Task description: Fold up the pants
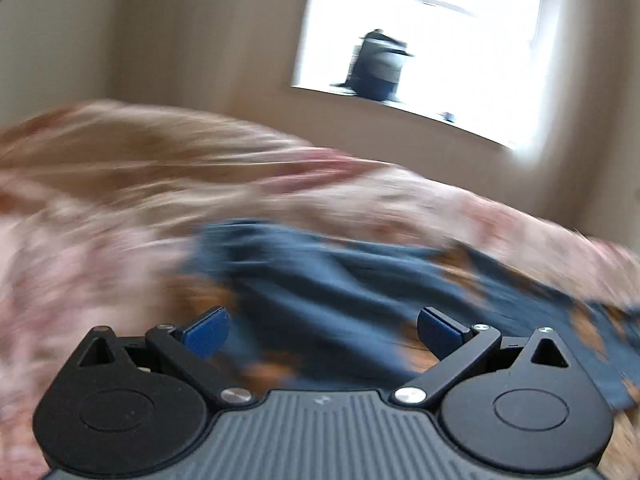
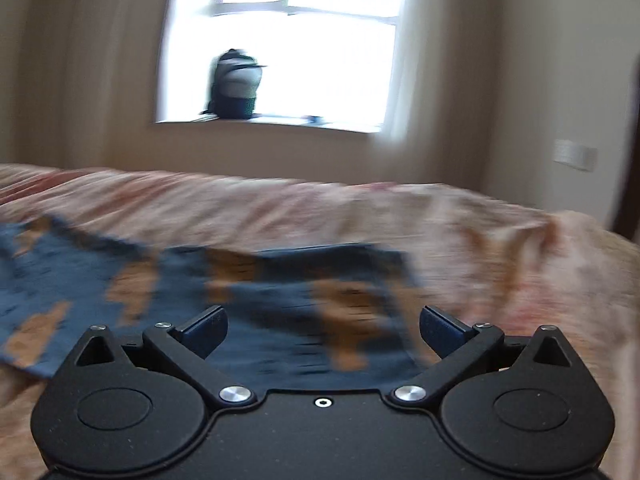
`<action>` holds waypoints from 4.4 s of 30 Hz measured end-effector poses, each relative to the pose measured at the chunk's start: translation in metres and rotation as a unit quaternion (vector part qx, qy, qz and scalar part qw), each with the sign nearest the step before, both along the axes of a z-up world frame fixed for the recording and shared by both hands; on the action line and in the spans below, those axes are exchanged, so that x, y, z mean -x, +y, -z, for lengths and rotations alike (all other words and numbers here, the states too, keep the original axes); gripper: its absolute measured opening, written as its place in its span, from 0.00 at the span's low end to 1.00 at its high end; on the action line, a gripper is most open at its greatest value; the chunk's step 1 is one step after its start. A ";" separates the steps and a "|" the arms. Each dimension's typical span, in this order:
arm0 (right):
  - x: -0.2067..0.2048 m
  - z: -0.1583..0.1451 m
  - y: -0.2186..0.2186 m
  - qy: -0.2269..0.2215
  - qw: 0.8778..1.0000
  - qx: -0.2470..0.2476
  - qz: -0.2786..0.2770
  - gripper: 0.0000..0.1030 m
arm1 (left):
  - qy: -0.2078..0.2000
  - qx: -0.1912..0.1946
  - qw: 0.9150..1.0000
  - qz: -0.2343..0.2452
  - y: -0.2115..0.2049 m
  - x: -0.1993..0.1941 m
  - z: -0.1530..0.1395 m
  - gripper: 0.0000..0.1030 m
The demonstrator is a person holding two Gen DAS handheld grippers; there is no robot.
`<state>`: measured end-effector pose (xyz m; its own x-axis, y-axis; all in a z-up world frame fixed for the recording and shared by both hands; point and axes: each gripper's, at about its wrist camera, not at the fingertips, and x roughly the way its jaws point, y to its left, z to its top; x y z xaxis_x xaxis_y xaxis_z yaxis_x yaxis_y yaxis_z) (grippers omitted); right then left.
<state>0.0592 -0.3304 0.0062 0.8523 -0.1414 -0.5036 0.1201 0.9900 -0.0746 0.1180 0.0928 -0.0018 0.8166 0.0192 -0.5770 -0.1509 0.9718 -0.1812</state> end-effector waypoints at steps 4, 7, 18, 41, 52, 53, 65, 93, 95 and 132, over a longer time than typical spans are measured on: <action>-0.011 0.011 0.034 0.012 0.997 0.019 -0.079 0.99 | 0.020 0.068 0.996 -0.063 0.056 -0.006 0.012 0.93; -0.012 0.017 0.052 0.015 0.992 0.054 -0.109 0.99 | 0.014 0.123 0.987 -0.102 0.080 -0.007 0.018 0.90; -0.063 -0.004 0.113 -0.027 0.966 0.060 -0.248 0.99 | -0.029 0.013 0.999 -0.031 0.043 -0.022 0.004 0.13; -0.222 0.026 0.221 0.095 0.900 -0.020 -0.425 0.98 | -0.004 0.133 0.991 0.013 0.098 -0.032 0.041 0.77; -0.209 0.013 0.199 0.081 0.908 -0.022 -0.410 0.96 | 0.043 0.159 0.986 -0.004 0.097 -0.048 0.041 0.21; -0.208 0.014 0.198 0.082 0.909 -0.020 -0.408 0.96 | 0.045 0.156 0.987 -0.013 0.095 -0.048 0.038 0.19; -0.203 0.016 0.185 0.056 0.923 0.003 -0.380 0.97 | 0.077 0.064 0.994 -0.050 0.068 -0.041 -0.004 0.18; -0.252 -0.010 0.328 0.085 0.798 -0.013 -0.596 0.01 | 0.013 0.034 0.999 0.005 0.076 -0.031 -0.007 0.15; -0.255 -0.007 0.329 0.092 0.800 -0.009 -0.593 0.01 | 0.026 0.054 0.998 0.011 0.082 -0.036 -0.004 0.15; -0.206 -0.003 0.229 0.007 0.928 0.027 -0.371 0.99 | 0.016 -0.155 0.984 0.084 -0.014 -0.107 -0.017 1.00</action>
